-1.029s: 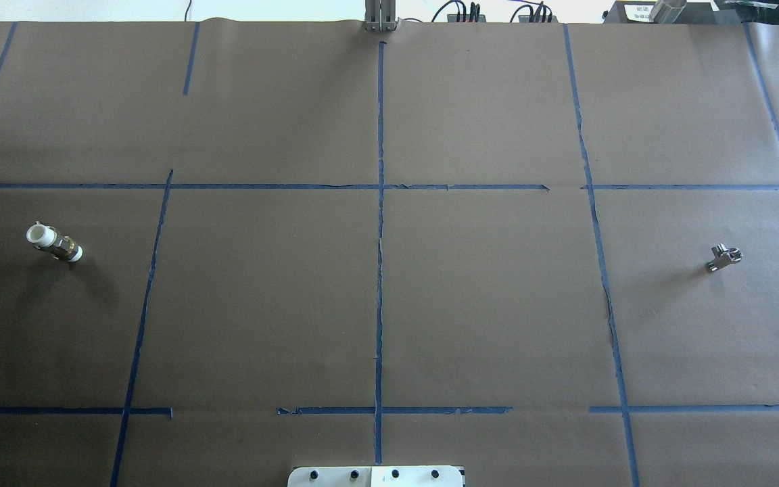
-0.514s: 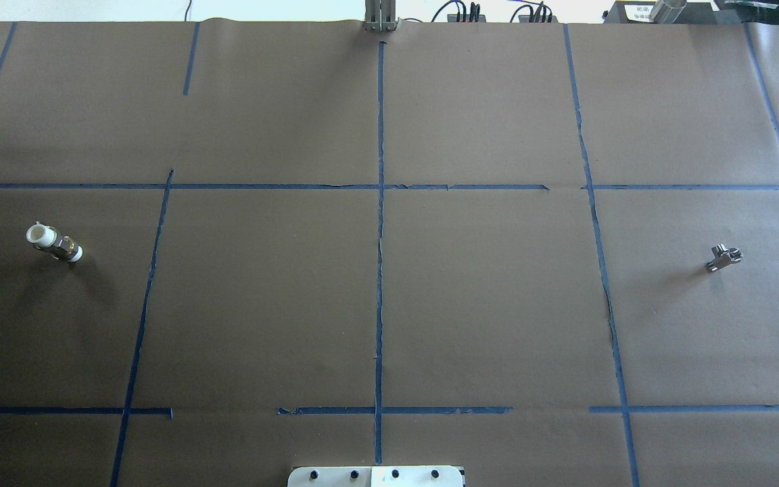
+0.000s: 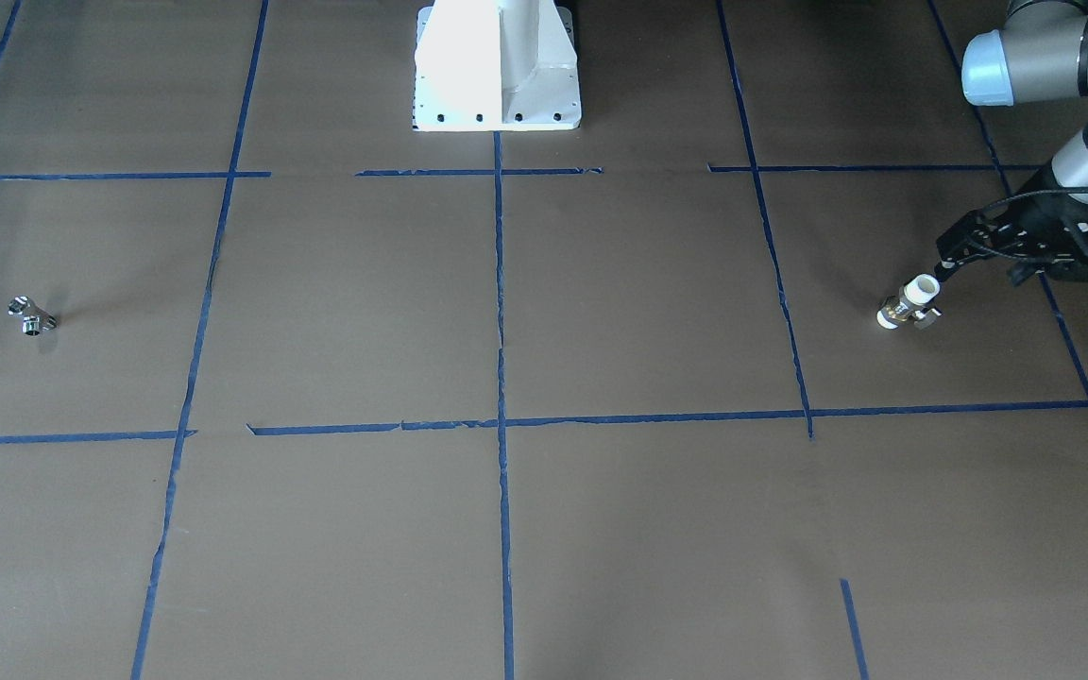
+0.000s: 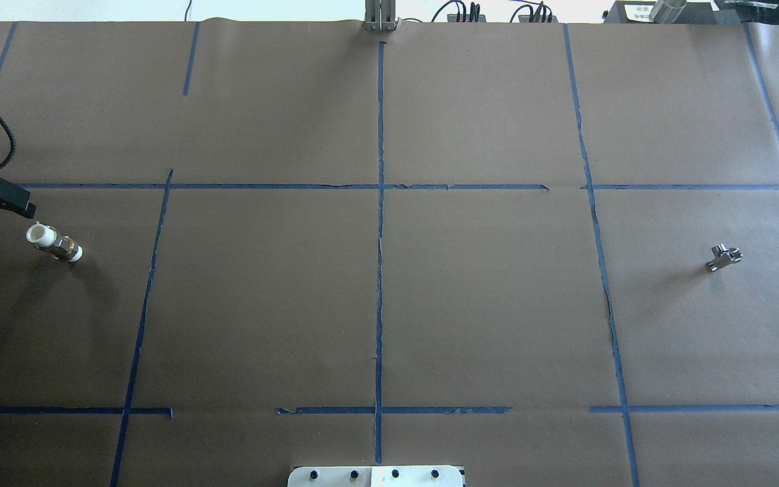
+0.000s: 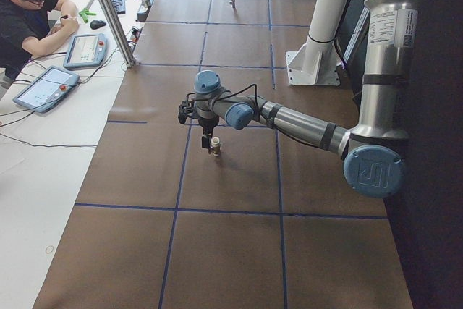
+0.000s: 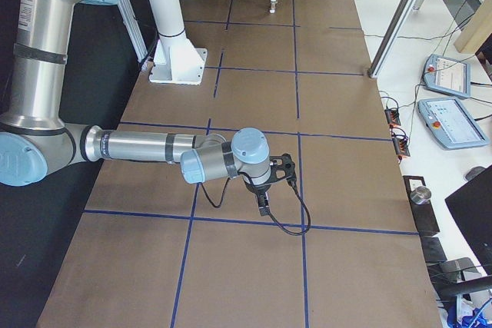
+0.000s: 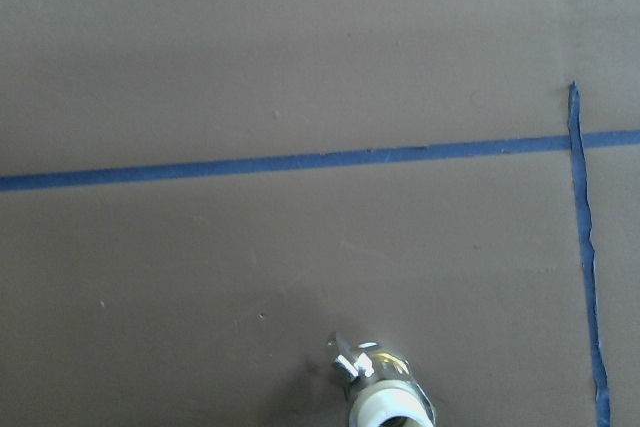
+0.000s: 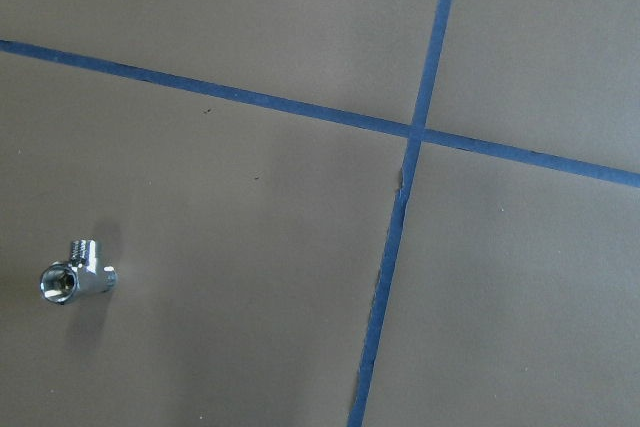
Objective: Assemble PPR valve and pipe with both arms
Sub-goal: 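Lower the left gripper onto the white PPR pipe and grasp it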
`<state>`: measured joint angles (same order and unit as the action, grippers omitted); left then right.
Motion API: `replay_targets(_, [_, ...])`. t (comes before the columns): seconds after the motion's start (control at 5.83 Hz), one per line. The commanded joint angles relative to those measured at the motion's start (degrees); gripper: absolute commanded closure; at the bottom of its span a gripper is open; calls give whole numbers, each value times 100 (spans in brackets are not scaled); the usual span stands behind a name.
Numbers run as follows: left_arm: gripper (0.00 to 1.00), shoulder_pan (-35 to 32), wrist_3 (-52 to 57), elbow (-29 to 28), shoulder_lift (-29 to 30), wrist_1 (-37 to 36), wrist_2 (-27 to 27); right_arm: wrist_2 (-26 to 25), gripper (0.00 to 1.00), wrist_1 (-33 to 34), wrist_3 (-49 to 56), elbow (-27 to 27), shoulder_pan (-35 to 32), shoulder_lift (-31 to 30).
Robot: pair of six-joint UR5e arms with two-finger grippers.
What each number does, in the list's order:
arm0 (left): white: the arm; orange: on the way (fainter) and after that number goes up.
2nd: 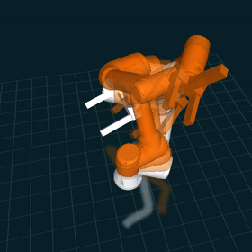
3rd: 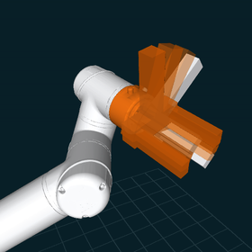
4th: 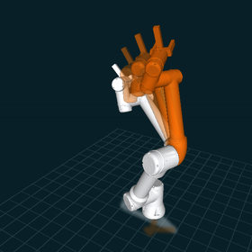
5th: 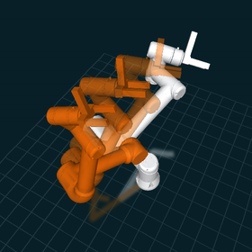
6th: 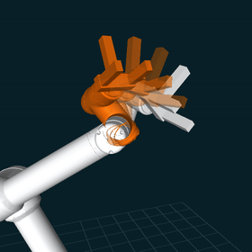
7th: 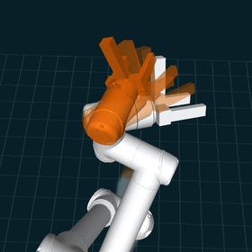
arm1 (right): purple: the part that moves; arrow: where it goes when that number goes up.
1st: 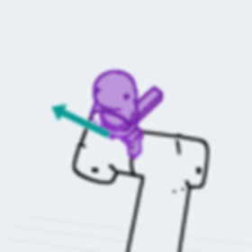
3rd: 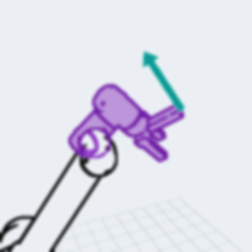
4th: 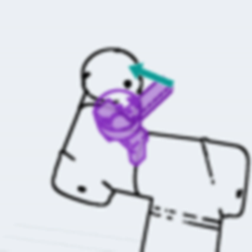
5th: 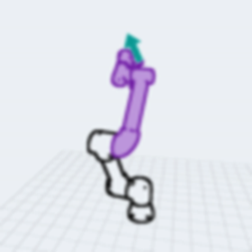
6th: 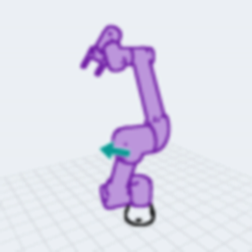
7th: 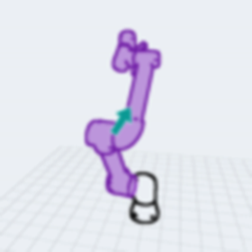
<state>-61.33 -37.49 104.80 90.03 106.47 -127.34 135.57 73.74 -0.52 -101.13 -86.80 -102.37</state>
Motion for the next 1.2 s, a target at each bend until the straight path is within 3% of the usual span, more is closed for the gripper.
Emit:
replay_targets(0.0, [0,445,-580,-99,-56,380,139,-5,0,0,-10,5,-4,-2])
replay_targets(1.03, [2,596,-636,-381,5,453,289,-13,0,9,-27,5,5,7])
